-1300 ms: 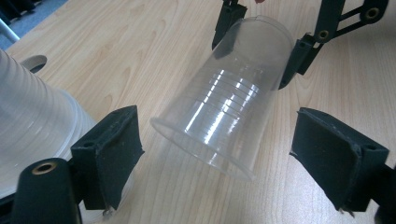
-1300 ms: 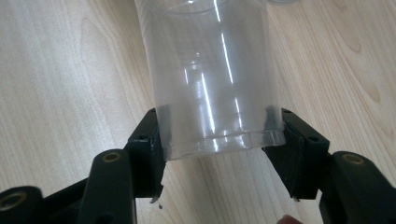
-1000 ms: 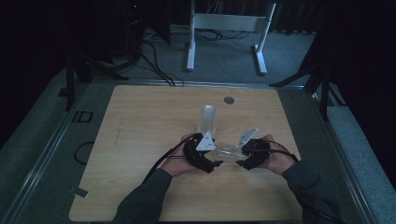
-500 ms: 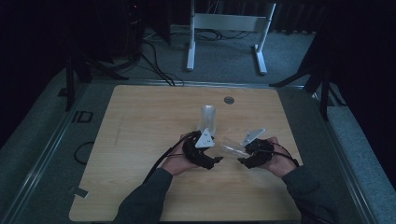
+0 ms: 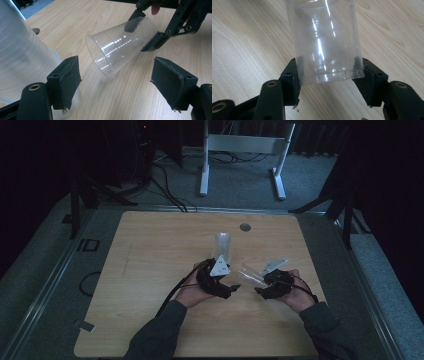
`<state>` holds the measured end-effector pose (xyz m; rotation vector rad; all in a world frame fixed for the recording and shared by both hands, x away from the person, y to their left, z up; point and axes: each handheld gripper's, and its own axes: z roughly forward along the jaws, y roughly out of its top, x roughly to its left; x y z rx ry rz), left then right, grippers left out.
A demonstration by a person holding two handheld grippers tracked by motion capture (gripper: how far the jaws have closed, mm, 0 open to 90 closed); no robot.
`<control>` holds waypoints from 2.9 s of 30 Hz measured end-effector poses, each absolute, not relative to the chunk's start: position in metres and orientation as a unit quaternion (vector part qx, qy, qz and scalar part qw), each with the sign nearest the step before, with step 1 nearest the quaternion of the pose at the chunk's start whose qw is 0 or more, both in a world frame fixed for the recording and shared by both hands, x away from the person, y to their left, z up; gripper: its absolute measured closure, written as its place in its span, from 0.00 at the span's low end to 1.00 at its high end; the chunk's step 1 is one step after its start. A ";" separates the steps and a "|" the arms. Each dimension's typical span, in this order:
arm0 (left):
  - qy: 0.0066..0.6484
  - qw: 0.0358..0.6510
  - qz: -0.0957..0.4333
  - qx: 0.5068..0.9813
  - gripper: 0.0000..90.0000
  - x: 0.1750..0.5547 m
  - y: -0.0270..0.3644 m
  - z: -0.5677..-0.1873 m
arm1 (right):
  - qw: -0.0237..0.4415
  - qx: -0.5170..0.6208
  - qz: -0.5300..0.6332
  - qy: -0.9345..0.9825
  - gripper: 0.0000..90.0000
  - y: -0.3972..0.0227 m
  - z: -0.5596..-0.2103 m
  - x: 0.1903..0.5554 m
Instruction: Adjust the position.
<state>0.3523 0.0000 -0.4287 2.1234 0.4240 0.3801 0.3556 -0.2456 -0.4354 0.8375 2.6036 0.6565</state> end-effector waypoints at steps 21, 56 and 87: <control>0.188 0.475 0.152 0.846 0.27 0.356 0.002 -0.421 | 0.201 0.340 0.260 0.881 0.47 -0.254 -0.435 0.354; 0.221 0.491 0.145 0.830 0.28 0.361 -0.004 -0.420 | 0.242 0.397 0.341 0.817 0.47 -0.257 -0.437 0.349; 0.244 0.509 0.127 0.816 0.28 0.363 -0.009 -0.419 | 0.310 0.414 0.398 0.758 0.47 -0.252 -0.445 0.337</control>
